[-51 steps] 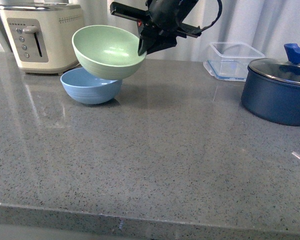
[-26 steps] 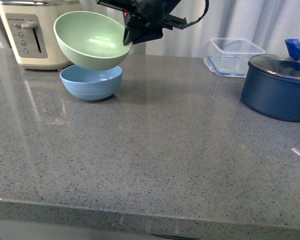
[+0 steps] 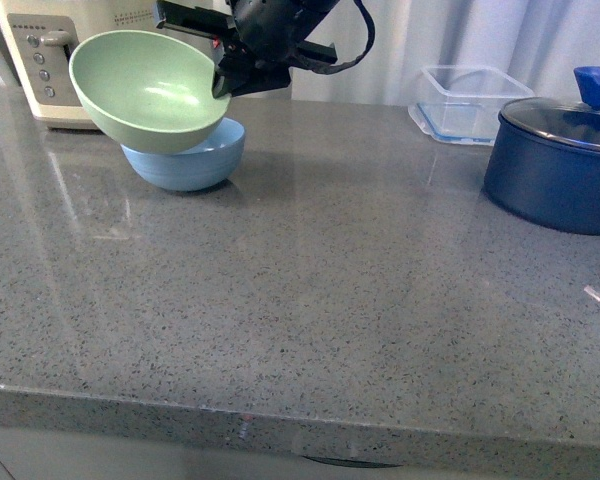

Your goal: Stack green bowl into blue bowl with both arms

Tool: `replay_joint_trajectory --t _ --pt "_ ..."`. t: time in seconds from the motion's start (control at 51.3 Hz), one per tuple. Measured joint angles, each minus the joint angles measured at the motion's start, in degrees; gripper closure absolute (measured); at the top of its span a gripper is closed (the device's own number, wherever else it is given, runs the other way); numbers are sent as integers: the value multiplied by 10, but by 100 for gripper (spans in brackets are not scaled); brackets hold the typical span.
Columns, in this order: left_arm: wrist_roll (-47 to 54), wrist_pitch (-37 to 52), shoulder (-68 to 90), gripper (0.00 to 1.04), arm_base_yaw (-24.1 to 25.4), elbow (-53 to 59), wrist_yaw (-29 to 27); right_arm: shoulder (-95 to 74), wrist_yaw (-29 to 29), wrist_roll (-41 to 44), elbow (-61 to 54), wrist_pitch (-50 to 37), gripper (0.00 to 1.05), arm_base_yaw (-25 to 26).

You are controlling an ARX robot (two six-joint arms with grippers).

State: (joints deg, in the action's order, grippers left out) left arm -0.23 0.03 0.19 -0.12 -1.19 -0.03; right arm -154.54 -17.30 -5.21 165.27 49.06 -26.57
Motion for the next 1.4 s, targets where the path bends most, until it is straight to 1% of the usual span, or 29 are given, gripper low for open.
replay_joint_trajectory --t 0.643,0.682,0.702,0.78,0.819,0.858,0.975,0.994,1.033,1.053,1.111,1.189,1.209,1.228,1.248,1.267,1.287,1.326,1.345,1.365,1.384,1.404 --pt "0 0 0 7 0 0 0 -10 -7 34 0 -29 104 20" --pt "0 0 0 7 0 0 0 -12 -11 33 0 -29 99 21" --pt "0 0 0 7 0 0 0 -12 -10 33 0 -29 94 22" --pt "0 0 0 7 0 0 0 -15 -11 28 0 -30 84 23" --pt "0 0 0 7 0 0 0 -16 -13 23 0 -33 74 24" --pt "0 0 0 7 0 0 0 -16 -13 21 0 -34 69 25" --pt "0 0 0 7 0 0 0 -16 -18 9 0 -40 43 27" --pt "0 0 0 7 0 0 0 -16 -18 9 0 -40 43 27" --pt "0 0 0 7 0 0 0 -16 -20 7 0 -40 34 28" --pt "0 0 0 7 0 0 0 -16 -20 7 0 -40 34 28" --pt "0 0 0 7 0 0 0 -16 -22 3 0 -40 22 31" --pt "0 0 0 7 0 0 0 -16 -22 2 0 -35 11 35" --pt "0 0 0 7 0 0 0 -14 -22 -2 0 -33 6 37" --pt "0 0 0 7 0 0 0 -14 -22 -2 0 -33 6 37" --pt "0 0 0 7 0 0 0 -13 -21 -5 0 -29 4 41" --pt "0 0 0 7 0 0 0 -10 -22 -9 0 -26 7 45" --pt "0 0 0 7 0 0 0 -7 -22 -10 0 -22 12 49" --pt "0 0 0 7 0 0 0 -2 -23 -11 0 -17 16 54" --pt "0 0 0 7 0 0 0 4 -23 -10 0 -12 14 60" --pt "0 0 0 7 0 0 0 9 -23 -10 0 -10 9 64" --pt "0 0 0 7 0 0 0 16 -23 -10 -4 -11 7 69" --pt "0 0 0 7 0 0 0 38 -23 -7 -35 -29 8 76"
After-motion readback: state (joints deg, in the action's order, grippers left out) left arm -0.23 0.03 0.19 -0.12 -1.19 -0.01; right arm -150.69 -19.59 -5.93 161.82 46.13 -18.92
